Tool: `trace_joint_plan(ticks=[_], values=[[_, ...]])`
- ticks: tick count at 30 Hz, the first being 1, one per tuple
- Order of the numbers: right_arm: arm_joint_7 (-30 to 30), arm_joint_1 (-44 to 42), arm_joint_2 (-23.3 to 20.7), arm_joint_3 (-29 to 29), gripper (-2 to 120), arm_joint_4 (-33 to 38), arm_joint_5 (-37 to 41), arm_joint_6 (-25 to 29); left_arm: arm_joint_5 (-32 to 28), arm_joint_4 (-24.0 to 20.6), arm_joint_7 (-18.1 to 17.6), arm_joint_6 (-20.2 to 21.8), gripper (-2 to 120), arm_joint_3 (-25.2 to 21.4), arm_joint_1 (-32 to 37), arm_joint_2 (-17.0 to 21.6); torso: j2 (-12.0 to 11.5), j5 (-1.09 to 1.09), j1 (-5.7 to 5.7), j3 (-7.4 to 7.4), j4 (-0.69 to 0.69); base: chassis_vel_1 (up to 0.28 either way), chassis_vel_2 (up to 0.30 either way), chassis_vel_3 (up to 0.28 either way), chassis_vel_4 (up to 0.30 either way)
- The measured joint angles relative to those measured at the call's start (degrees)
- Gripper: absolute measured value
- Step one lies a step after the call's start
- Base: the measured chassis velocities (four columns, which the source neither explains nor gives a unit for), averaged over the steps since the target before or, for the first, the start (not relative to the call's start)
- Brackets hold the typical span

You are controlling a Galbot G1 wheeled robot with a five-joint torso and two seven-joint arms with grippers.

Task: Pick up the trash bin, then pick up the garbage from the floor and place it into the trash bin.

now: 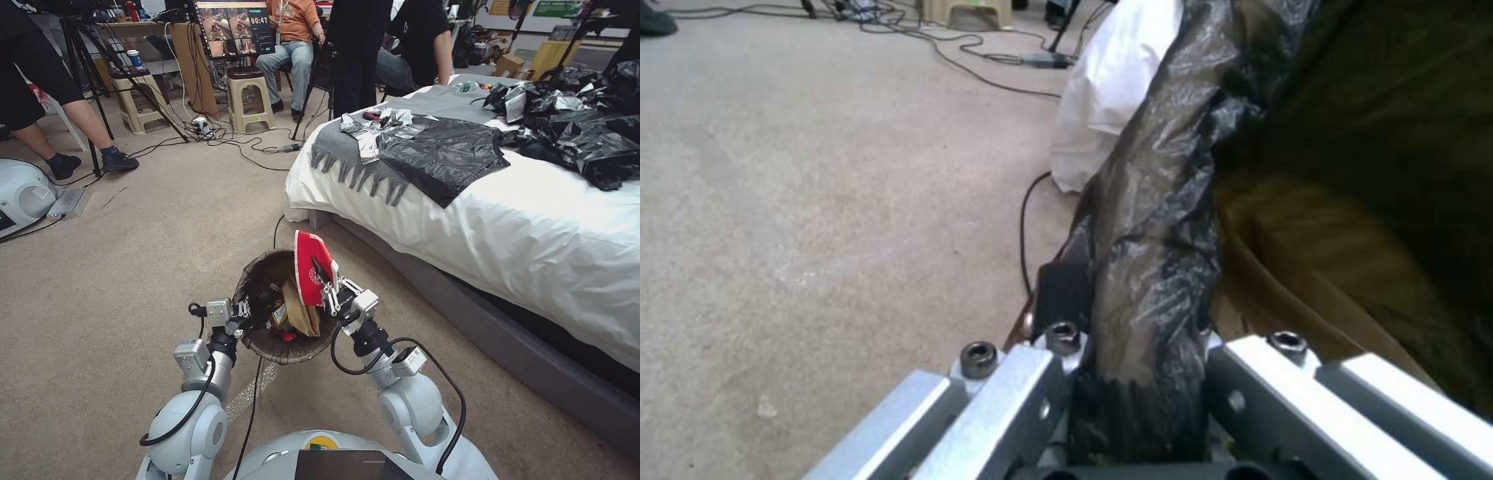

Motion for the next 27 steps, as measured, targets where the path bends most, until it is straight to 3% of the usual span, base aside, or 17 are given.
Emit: trace_joint_plan(ticks=[16, 19, 27], values=[[0.25, -0.05, 0.17, -2.94, 1, -5.48, -3.61, 0.22, -0.02, -0.28, 0.01, 0.06, 2, -0.07, -0.02, -0.13, 0.00, 0.00, 0.00, 0.00, 0.00, 0.000, 0.000, 0.000, 0.000], [1.10, 0.68, 0.23, -3.10, 17, -7.85, -4.97, -0.27, -0.02, -0.28, 0.01, 0.07, 2, 0.00, 0.06, -0.19, 0.00, 0.00, 0.00, 0.00, 0.00, 0.000, 0.000, 0.000, 0.000], [2.33, 1.01, 0.02, -3.33, 40, -8.64, -5.94, -1.45, 0.00, -0.31, 0.03, 0.06, 2, -0.05, 0.06, -0.25, 0.00, 0.00, 0.00, 0.00, 0.00, 0.000, 0.000, 0.000, 0.000]])
